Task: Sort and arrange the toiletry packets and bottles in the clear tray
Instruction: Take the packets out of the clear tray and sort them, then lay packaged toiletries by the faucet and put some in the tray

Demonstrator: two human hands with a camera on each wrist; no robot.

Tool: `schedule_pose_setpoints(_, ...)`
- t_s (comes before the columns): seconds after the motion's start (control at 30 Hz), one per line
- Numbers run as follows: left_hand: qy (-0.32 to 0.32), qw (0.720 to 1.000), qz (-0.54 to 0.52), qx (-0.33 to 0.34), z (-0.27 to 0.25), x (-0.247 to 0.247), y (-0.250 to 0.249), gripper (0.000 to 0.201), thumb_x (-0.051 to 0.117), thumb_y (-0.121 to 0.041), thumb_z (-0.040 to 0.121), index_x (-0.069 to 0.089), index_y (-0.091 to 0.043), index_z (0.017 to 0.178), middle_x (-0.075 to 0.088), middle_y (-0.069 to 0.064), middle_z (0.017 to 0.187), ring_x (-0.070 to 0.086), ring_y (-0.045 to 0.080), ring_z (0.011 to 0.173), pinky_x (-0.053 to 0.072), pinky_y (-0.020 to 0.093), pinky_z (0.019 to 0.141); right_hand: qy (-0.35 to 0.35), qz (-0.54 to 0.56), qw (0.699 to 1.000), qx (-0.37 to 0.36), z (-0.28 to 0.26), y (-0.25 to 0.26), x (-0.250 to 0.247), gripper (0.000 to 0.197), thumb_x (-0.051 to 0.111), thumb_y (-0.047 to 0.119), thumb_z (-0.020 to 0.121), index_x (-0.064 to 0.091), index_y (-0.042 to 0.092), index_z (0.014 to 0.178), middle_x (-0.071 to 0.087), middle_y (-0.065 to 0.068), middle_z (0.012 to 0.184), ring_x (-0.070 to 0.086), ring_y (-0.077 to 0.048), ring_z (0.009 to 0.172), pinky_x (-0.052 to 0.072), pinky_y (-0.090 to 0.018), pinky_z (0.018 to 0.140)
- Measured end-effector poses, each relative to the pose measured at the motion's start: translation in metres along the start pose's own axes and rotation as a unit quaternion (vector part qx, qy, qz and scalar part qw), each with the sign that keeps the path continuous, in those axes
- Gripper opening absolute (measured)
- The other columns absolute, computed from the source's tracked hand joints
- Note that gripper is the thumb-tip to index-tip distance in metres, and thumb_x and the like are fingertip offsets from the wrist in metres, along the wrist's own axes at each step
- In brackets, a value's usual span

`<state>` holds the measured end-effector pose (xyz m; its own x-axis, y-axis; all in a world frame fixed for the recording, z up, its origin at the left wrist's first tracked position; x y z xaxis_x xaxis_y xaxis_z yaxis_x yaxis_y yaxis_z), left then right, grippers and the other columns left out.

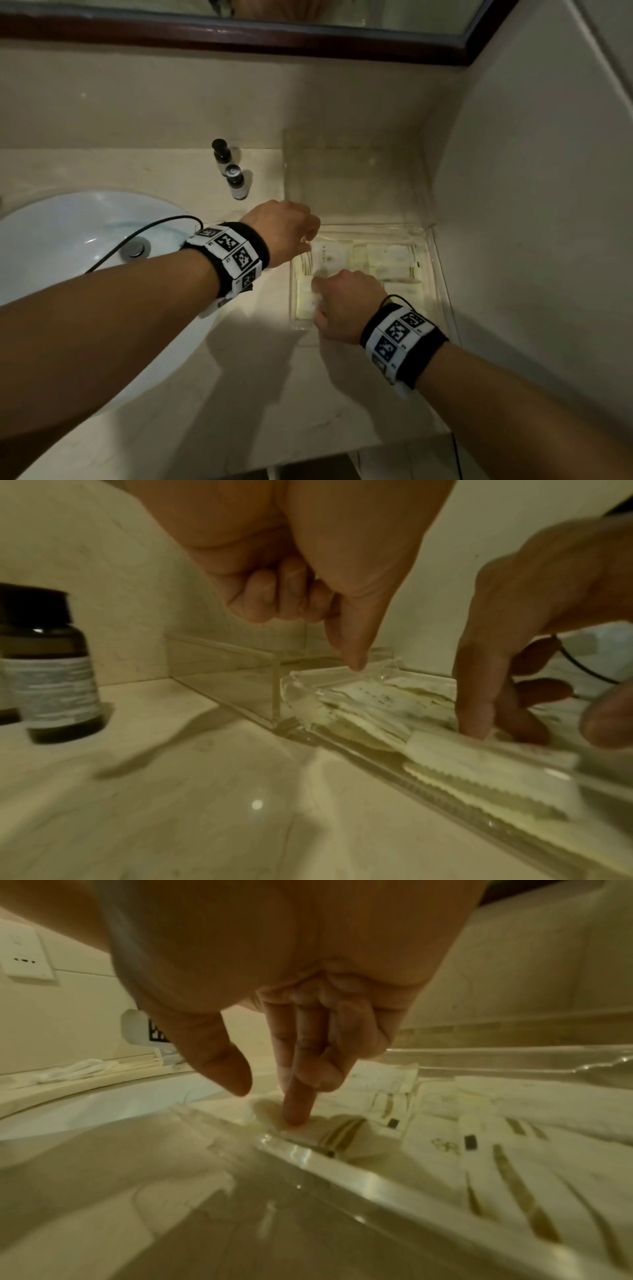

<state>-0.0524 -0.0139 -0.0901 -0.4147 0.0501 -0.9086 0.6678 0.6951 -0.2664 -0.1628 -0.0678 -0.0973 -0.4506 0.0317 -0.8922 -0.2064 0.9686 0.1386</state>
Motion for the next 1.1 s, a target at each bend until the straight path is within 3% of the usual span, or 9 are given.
schedule_pose_setpoints(0.23,-0.035,0.999,-0.017,-0.036,-0.027,-0.009,0.017,0.015,0.058,-0.039,0.093,0.062,-0.027,0.101,0.046,-0.010,0.090,0.056,0.019,0.087,0.050,0.036,0.076,0.043,0.014,0.999,0.025,0.003,-0.002,0.007,0.036,0.048,0.039,0.088,0.059,0.019,0.116,0.052,-0.008,0.090,0.053,-0.029,0.079,0.039,-0.031,0.065)
schedule_pose_setpoints(0.33,-0.055,0.997,-0.025,-0.055,-0.042,-0.014,0.026,0.016,0.058,-0.039,0.093,0.062,-0.026,0.101,0.046,-0.010,0.089,0.047,0.015,0.081,0.045,0.033,0.074,0.071,0.002,0.997,0.018,0.008,-0.002,0.004,0.031,0.048,0.041,0.086,0.062,0.021,0.106,0.062,-0.009,0.098,0.060,-0.030,0.084,0.048,-0.033,0.069)
schedule_pose_setpoints(0.4,-0.060,0.995,-0.029,-0.072,-0.055,-0.019,0.033,0.017,0.057,-0.040,0.094,0.062,-0.026,0.102,0.046,-0.010,0.090,0.050,0.016,0.082,0.045,0.033,0.074,0.065,-0.005,0.998,0.014,0.013,0.000,-0.005,0.031,0.047,0.042,0.085,0.064,0.023,0.104,0.064,-0.007,0.099,0.062,-0.029,0.084,0.052,-0.035,0.072)
schedule_pose_setpoints(0.5,-0.072,0.991,-0.033,-0.109,-0.081,-0.031,0.046,0.016,0.057,-0.043,0.093,0.062,-0.029,0.100,0.056,-0.008,0.094,0.059,0.019,0.085,0.051,0.035,0.077,0.043,-0.015,0.999,0.011,0.022,0.007,-0.025,0.035,0.050,0.044,0.086,0.062,0.028,0.115,0.065,-0.006,0.102,0.063,-0.029,0.093,0.049,-0.033,0.075)
schedule_pose_setpoints(0.6,-0.095,0.984,-0.039,-0.147,-0.113,-0.045,0.064,0.015,0.057,-0.043,0.093,0.063,-0.031,0.099,0.061,-0.007,0.095,0.060,0.020,0.086,0.052,0.036,0.076,0.013,-0.009,1.000,0.000,0.035,0.023,-0.050,0.034,0.050,0.044,0.085,0.062,0.028,0.113,0.068,-0.003,0.098,0.064,-0.028,0.093,0.049,-0.031,0.076)
schedule_pose_setpoints(0.7,-0.111,0.976,-0.036,-0.182,-0.151,-0.057,0.085,0.016,0.055,-0.041,0.094,0.064,-0.028,0.098,0.058,-0.007,0.091,0.056,0.019,0.082,0.050,0.035,0.073,-0.008,-0.013,1.000,-0.026,0.051,0.052,-0.075,0.033,0.051,0.043,0.087,0.063,0.026,0.113,0.069,0.001,0.093,0.065,-0.023,0.087,0.053,-0.032,0.078)
schedule_pose_setpoints(0.93,-0.143,0.948,-0.039,-0.283,-0.255,-0.069,0.145,0.018,0.055,-0.043,0.094,0.064,-0.028,0.096,0.063,-0.005,0.092,0.058,0.019,0.084,0.045,0.031,0.070,-0.041,-0.047,0.992,-0.114,0.081,0.156,-0.116,0.034,0.048,0.047,0.092,0.061,0.028,0.116,0.070,0.003,0.100,0.064,-0.020,0.089,0.052,-0.030,0.075)
schedule_pose_setpoints(1.1,-0.161,0.921,-0.031,-0.354,-0.333,-0.070,0.192,0.023,0.052,-0.046,0.094,0.064,-0.028,0.101,0.064,-0.003,0.095,0.056,0.019,0.084,0.048,0.034,0.074,-0.056,-0.041,0.985,-0.157,0.099,0.243,-0.135,0.038,0.046,0.056,0.085,0.061,0.034,0.112,0.068,0.003,0.102,0.064,-0.022,0.090,0.055,-0.036,0.081)
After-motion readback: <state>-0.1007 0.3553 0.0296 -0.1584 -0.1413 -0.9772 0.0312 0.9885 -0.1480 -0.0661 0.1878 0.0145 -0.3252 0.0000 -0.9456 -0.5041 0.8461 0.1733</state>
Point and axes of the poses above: each hand's wrist, its own z-axis towards the middle knuckle, its own x-axis out of the palm, y = z × x, the point moved 8 cm from there along z, towards the middle knuckle
